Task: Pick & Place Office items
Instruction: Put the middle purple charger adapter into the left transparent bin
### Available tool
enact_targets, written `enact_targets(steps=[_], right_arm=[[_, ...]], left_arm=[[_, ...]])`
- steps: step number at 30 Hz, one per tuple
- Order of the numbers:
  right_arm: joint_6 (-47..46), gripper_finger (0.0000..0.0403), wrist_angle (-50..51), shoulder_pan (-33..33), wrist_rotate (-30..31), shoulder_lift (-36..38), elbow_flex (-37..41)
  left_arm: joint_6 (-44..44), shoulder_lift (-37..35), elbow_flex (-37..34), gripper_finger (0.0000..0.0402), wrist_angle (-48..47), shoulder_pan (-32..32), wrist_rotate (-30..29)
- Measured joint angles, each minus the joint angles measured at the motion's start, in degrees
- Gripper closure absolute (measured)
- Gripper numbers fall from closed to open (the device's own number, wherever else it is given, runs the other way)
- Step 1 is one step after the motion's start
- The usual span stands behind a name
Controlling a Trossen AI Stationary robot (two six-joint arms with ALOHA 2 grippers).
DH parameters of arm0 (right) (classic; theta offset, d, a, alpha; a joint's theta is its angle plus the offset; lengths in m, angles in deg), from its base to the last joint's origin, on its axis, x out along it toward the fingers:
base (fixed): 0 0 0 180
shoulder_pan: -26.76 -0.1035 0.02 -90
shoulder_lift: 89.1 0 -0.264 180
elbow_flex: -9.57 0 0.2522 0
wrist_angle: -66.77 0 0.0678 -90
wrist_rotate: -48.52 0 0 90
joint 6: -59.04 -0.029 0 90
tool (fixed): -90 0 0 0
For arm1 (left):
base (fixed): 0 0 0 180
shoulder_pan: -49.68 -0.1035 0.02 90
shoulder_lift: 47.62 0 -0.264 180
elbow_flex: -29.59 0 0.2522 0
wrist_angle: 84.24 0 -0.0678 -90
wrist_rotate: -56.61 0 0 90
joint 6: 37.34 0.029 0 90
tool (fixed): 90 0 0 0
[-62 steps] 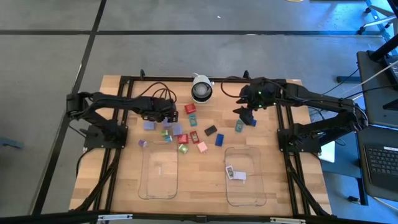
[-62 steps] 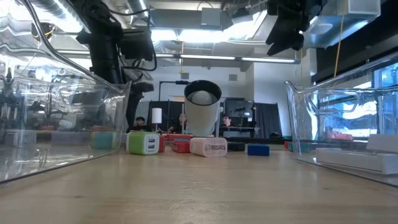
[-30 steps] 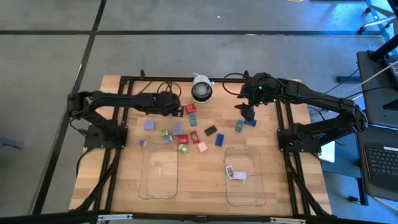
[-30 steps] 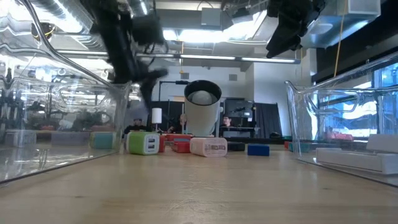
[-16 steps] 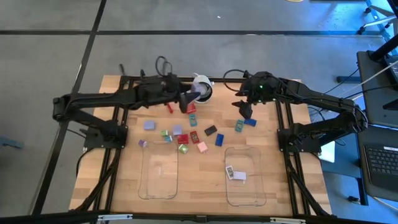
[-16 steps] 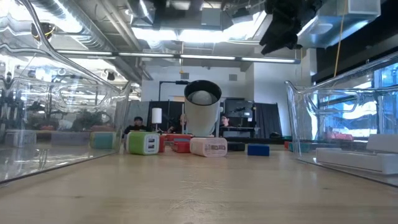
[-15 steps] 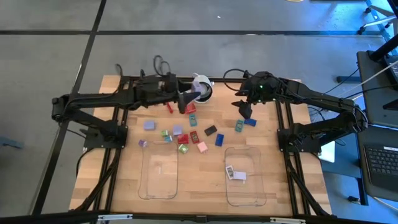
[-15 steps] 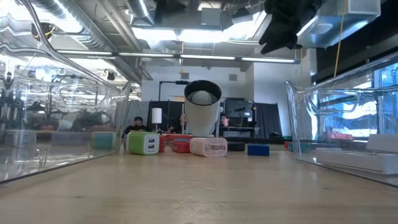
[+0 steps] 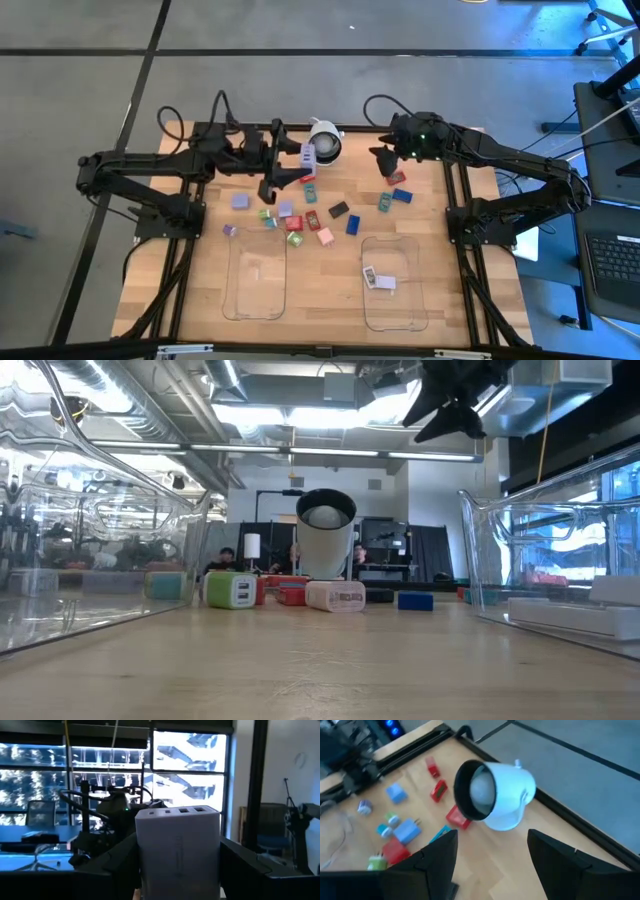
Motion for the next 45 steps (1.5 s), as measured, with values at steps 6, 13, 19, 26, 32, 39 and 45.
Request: enact_targets(steps=[6, 13, 19, 26, 32, 39, 45], right_arm=[[-1.95, 0.0159, -0.25, 0.0, 0.78, -0.02, 0.0], [-4.51, 0.0159, -1.64, 0.0, 0.78, -1.53, -0.04], [-6.04, 0.0159, -1.85, 0.0, 0.61, -4.18, -0.04], [-7.83, 0.0159, -1.94, -0.08, -2.4, -7.88, -0.04], [-9.24, 0.0159, -1.91, -0.11, -3.52, -10.38, -0.04], [-9.21, 0.0159, -2.15, -0.11, -3.48, -10.56, -0.02], [-9.19, 0.0159, -2.33, -0.11, -3.51, -10.54, -0.02]], left_arm=[[-5.1, -0.02, 0.0, 0.0186, -3.99, 0.38, 0.07], [-22.56, 0.0, 0.0, 0.0185, -21.3, -1.64, 0.09], [-36.29, 0.0, 0.0, 0.0185, -37.74, -2.39, 7.44], [-40.49, 0.01, 0.0, 0.0185, -59.99, 4.02, 12.48], [-45.2, 0.57, -0.09, 0.0185, -67.48, 8.93, 12.38], [-41.36, 0.61, -0.07, 0.0185, -71.23, 9.7, 12.42], [-38.23, 0.61, -3.06, 0.0185, -73.72, 11.32, 13.9]])
